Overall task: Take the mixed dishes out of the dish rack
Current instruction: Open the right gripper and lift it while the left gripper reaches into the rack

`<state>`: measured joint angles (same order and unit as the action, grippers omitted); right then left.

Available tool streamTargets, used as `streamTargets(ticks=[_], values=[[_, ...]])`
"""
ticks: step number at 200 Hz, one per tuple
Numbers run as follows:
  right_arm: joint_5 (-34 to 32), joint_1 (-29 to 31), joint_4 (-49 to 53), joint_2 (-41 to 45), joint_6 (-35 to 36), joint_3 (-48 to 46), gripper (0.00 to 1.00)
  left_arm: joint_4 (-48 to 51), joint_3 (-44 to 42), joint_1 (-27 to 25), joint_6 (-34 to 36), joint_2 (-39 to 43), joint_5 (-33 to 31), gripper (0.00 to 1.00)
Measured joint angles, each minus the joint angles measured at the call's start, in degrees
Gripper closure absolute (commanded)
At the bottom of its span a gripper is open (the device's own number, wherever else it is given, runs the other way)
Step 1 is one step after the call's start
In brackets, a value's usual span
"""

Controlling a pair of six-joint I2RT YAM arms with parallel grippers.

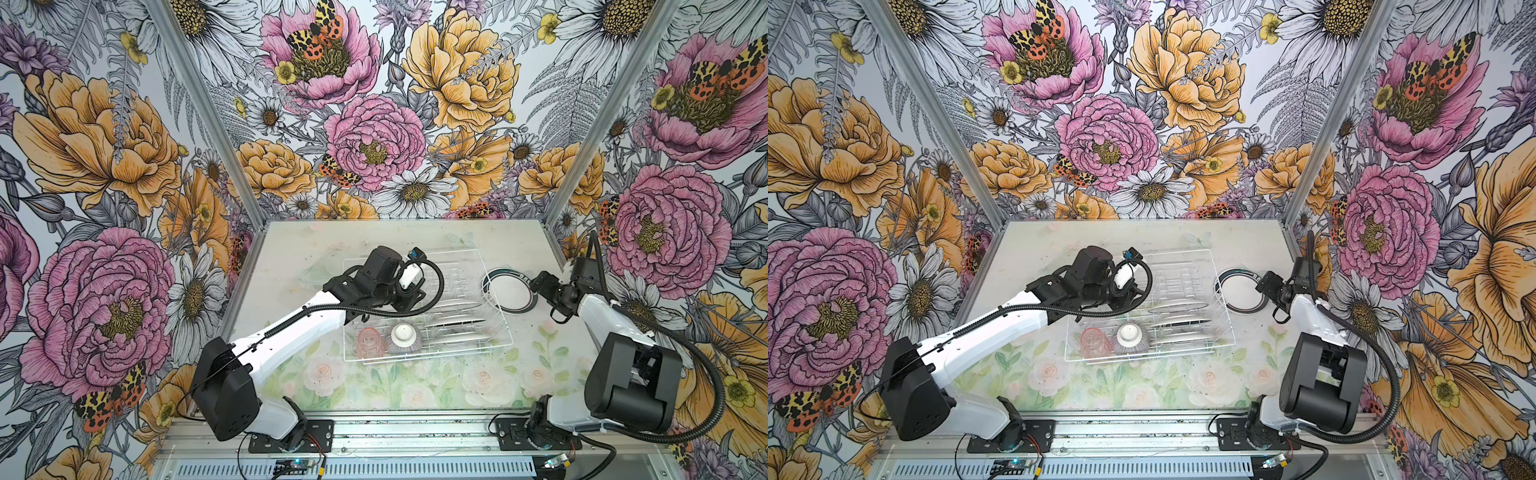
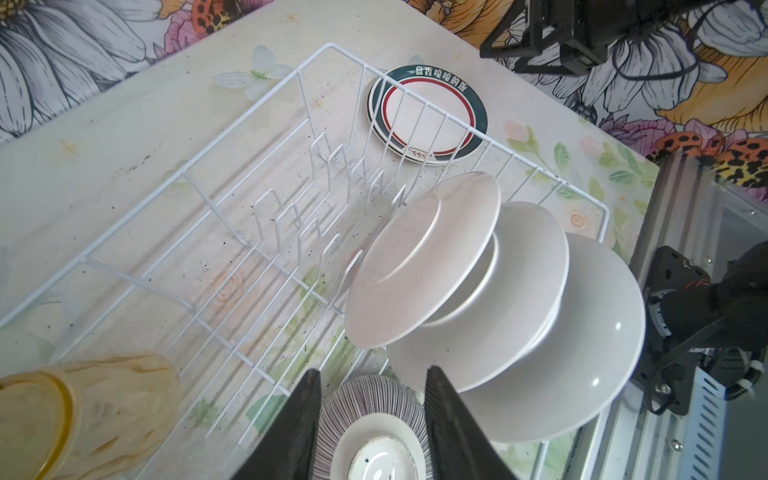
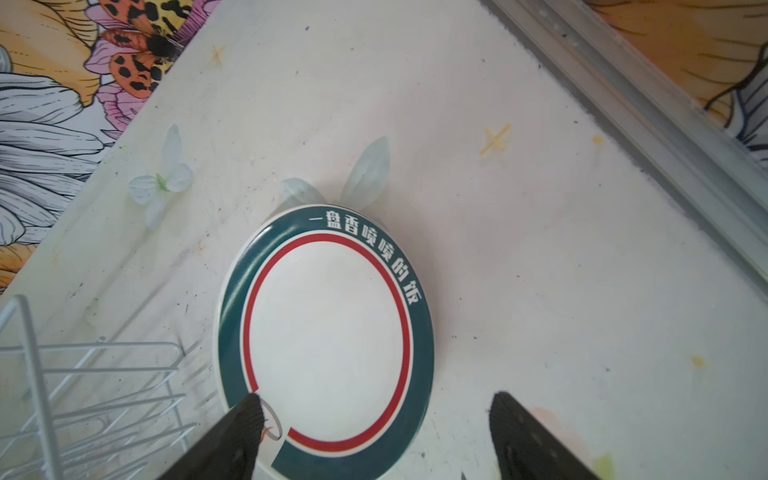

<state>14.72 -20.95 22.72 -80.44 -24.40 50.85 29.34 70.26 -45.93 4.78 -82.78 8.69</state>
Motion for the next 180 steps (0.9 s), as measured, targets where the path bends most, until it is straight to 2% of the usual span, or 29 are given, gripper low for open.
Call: streamTargets(ticks=[34,74,180], values=[[1.0,3.1,2.2,2.8,0.5,1.2,0.13,2.7,6.2,-7.1,6.2,-4.9,-4.6,0.57],[2.3,4.9,3.4,4.6,0.5,2.4,0.13,7.3,12.6,-10.6,11.5,-11.4,-9.0,0.56],[3.1,4.9,3.7,5.7,0.5,2.6,0.14,11.6,18.9,-12.0,17.4,-19.6,-15.6,0.58]])
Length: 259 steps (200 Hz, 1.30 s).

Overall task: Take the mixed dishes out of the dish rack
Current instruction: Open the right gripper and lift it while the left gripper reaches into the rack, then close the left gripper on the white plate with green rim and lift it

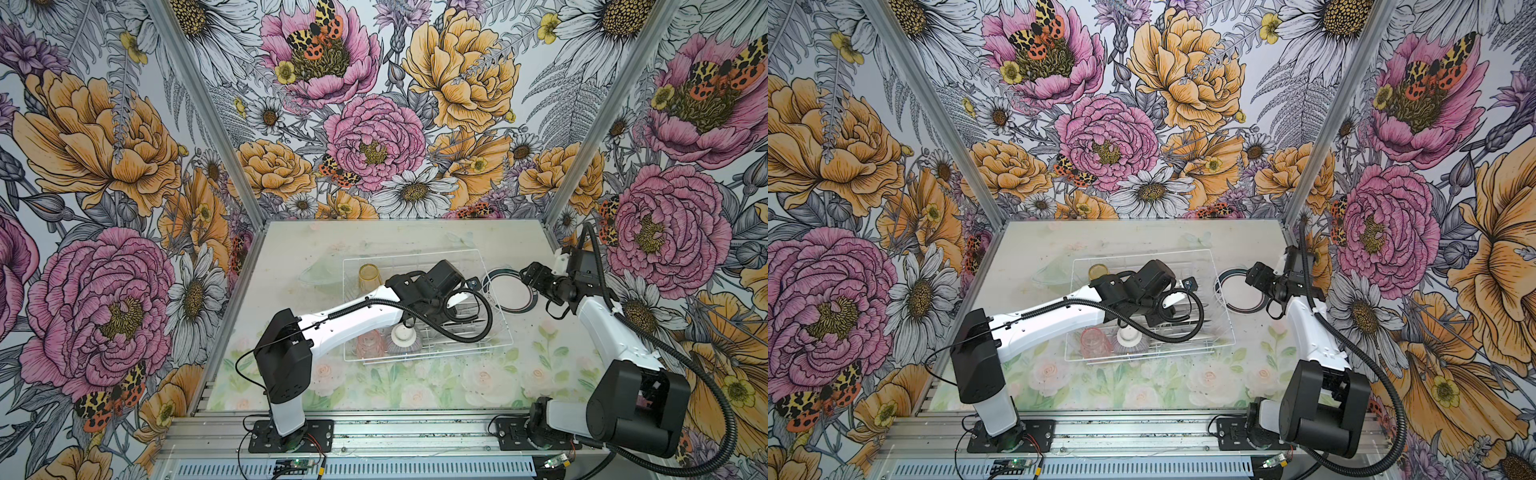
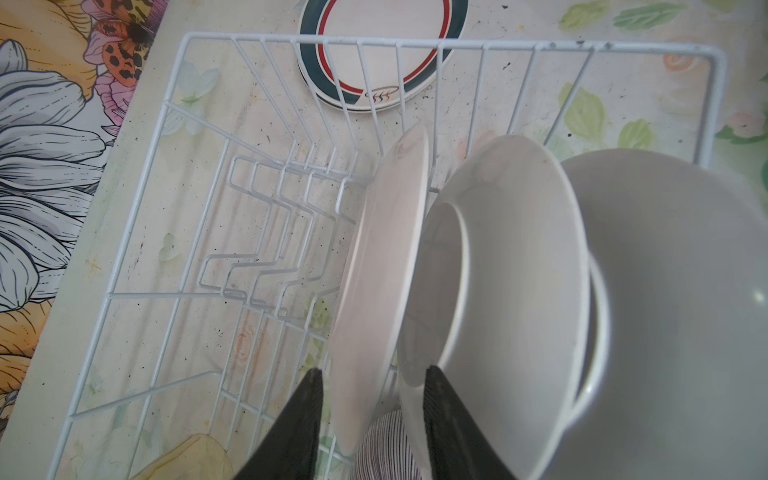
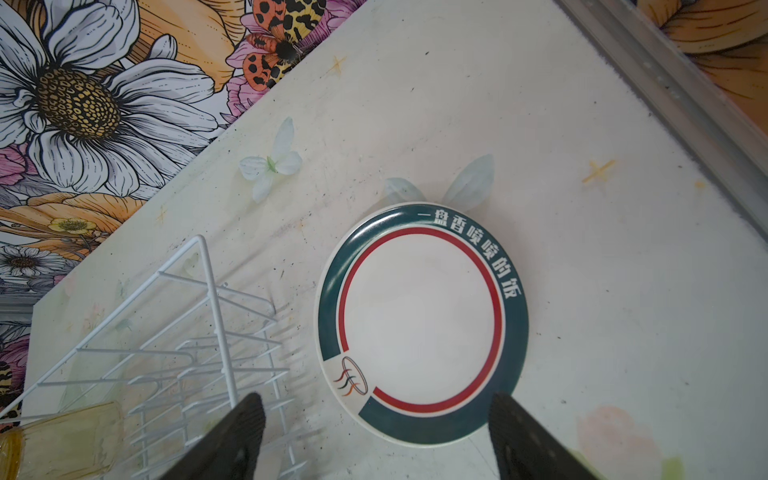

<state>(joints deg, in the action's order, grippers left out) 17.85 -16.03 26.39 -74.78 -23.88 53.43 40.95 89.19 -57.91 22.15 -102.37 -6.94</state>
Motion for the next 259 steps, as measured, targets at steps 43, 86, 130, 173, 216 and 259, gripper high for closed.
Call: streamTargets(ticks=[43,86,130,173,216,259], values=[[0.3,0.0,0.0,0.0,0.0,0.0,0.13,0.2,2.2,0.0,3.0,-2.9,-1.5,0.61],[0.4,0.0,0.0,0.1,0.7,0.0,0.14,0.6,3.7,0.0,5.8,-6.2,-3.6,0.68],[0.4,0.0,0.1,0.1,1.1,0.0,0.14,0.8,4.9,0.0,8.1,-6.9,-6.8,0.75],[0.7,0.0,0.1,0.1,1.1,0.0,0.14,0.4,4.9,0.0,8.5,-6.9,-8.6,0.80],[0.8,0.0,0.1,0.1,1.4,0.0,0.14,-0.7,4.9,0.0,9.0,-6.9,-10.0,0.82],[0.9,0.0,0.1,0.1,1.5,0.0,0.14,-3.0,4.8,0.0,9.6,-6.9,-12.4,0.86]])
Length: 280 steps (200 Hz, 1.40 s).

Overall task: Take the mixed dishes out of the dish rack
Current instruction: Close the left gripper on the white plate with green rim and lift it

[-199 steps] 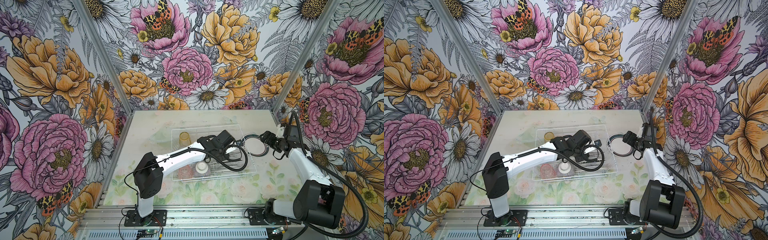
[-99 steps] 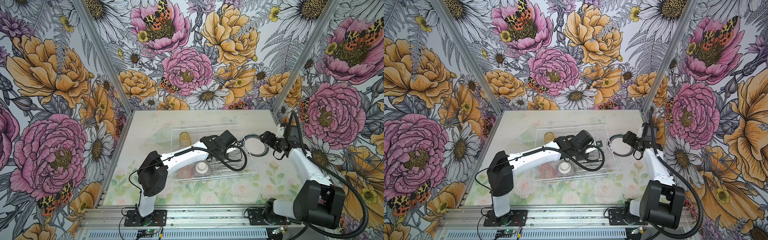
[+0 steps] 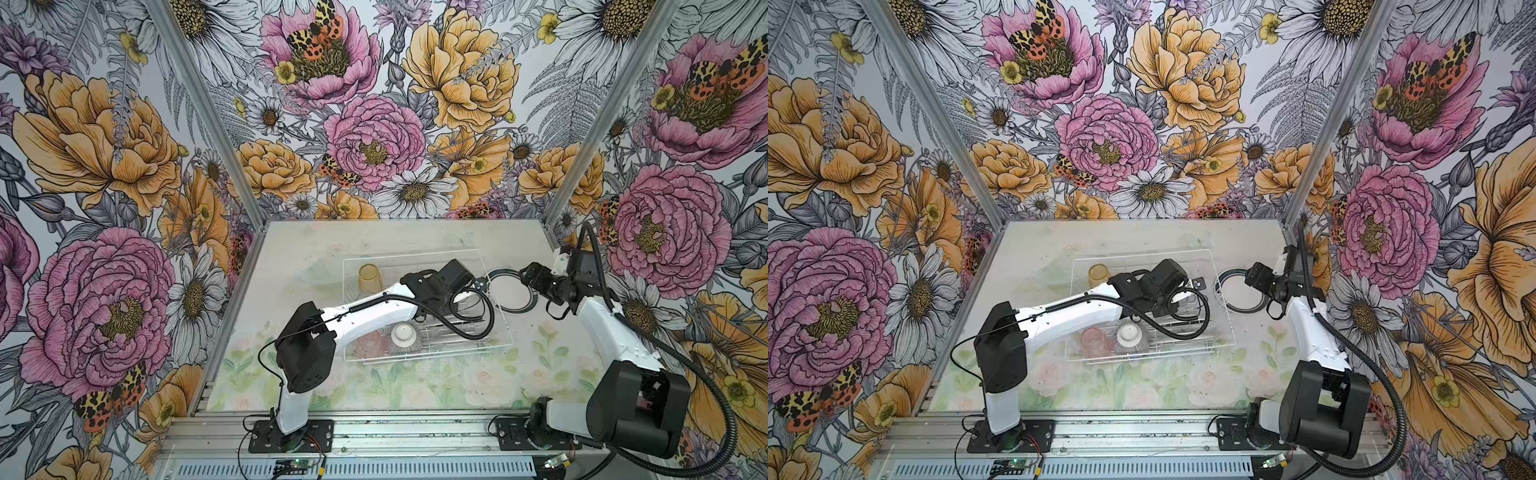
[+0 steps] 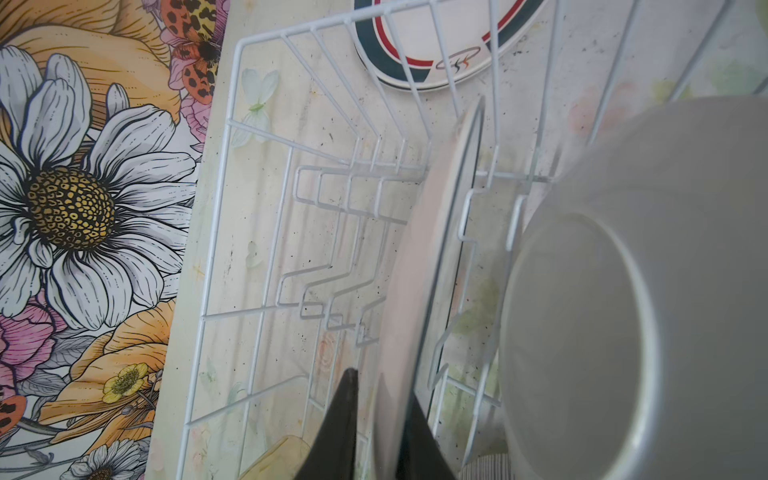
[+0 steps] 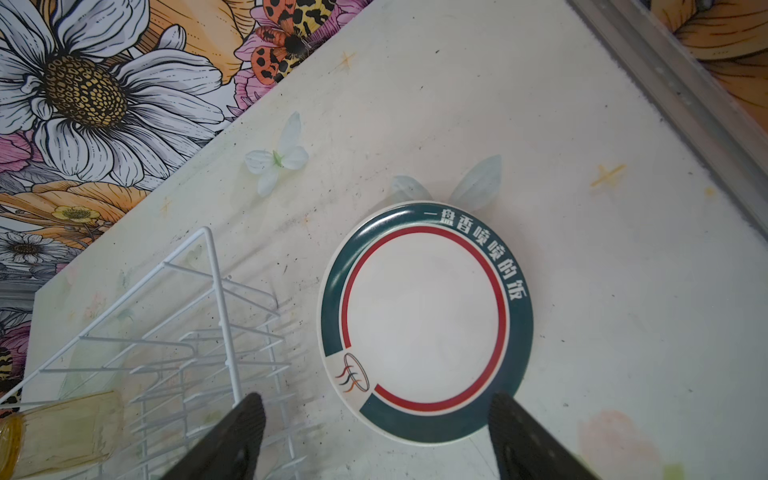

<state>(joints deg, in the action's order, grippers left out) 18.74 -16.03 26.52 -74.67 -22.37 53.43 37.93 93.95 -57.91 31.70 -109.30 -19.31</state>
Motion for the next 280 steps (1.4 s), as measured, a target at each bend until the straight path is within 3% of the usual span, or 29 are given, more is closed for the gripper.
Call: streamTargets(ticks=[69,103,161,229,280], values=[[0.0,0.0,0.0,0.0,0.0,0.0,0.14,-2.1,-0.6,-0.6,0.7,0.0,-1.6,0.92],[0.0,0.0,0.0,0.5,0.0,-0.1,0.14,-4.0,-1.8,-0.9,1.3,0.3,-2.2,1.00],[0.2,0.0,0.0,2.1,0.0,-0.4,0.14,-6.5,-5.0,-0.9,1.3,2.4,-2.3,1.00],[1.2,0.0,0.0,2.7,0.0,-0.4,0.15,-8.8,-8.0,-0.7,1.0,12.2,-2.7,1.00],[3.5,0.0,0.0,3.5,0.4,-0.4,0.17,-10.2,-8.2,1.8,-3.9,18.5,-0.6,1.00]])
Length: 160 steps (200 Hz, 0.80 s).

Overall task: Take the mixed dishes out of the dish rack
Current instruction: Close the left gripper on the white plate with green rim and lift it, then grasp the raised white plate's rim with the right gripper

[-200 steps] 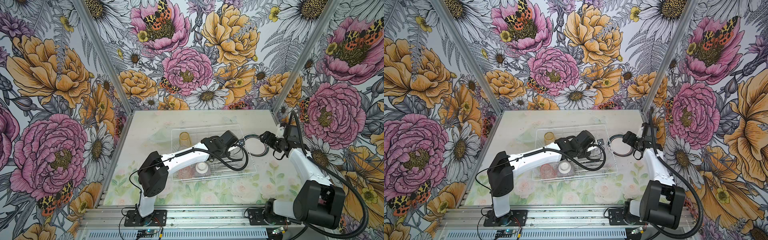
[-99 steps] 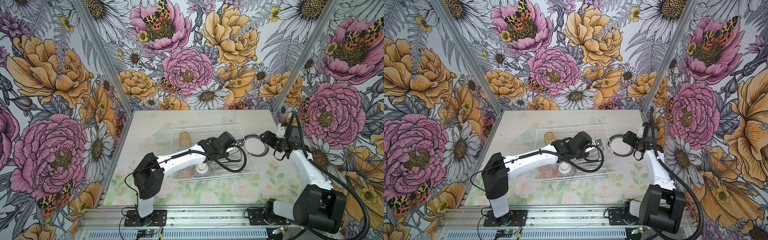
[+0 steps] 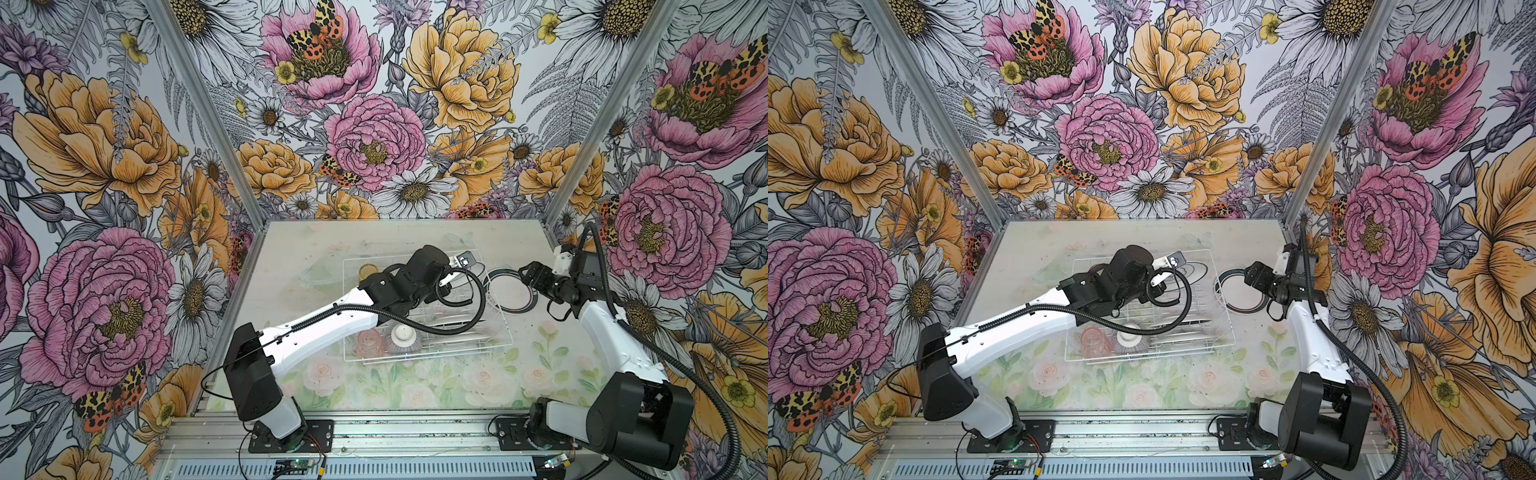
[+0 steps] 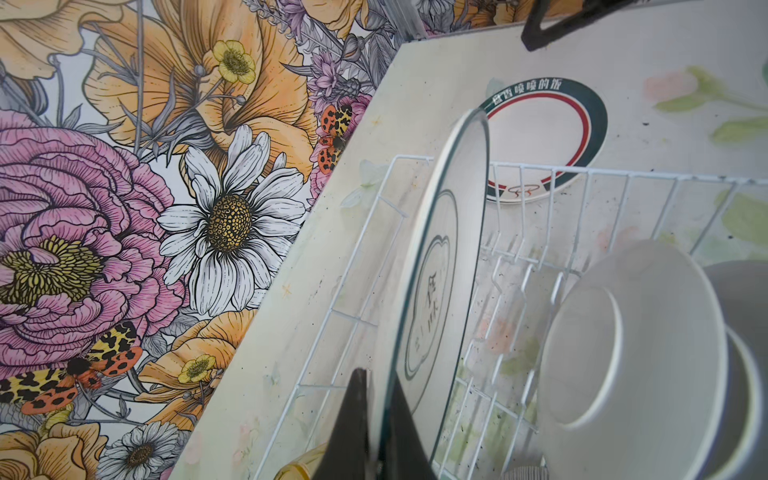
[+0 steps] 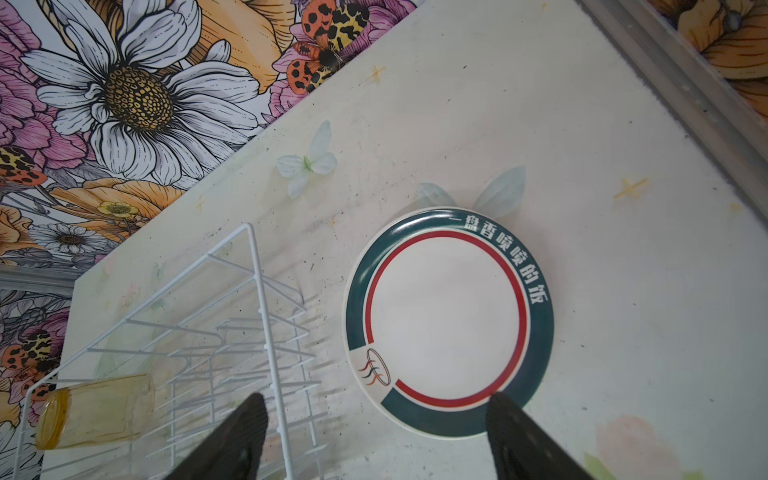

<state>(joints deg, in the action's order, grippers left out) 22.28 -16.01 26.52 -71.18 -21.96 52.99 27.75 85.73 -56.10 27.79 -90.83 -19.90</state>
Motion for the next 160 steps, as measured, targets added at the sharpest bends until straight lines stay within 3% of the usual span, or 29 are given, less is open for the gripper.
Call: streamTargets(ticks=[24,94,123,160], values=[[3.3,0.6,-0.2,2.2,0.6,0.0,0.20,-0.4,0.0,3.7,-5.0,2.2,4.9,1.00],[19.9,4.8,-9.3,8.7,-0.2,-2.4,0.23,-6.8,-1.9,18.6,-27.5,4.1,29.8,1.00],[27.1,6.6,-20.6,8.9,-6.6,-7.0,0.26,-12.5,-4.3,21.9,-37.1,3.1,40.0,1.00],[32.2,8.1,-34.8,8.8,-16.1,-10.8,0.29,-17.4,-5.0,23.3,-44.4,0.2,46.9,1.00]])
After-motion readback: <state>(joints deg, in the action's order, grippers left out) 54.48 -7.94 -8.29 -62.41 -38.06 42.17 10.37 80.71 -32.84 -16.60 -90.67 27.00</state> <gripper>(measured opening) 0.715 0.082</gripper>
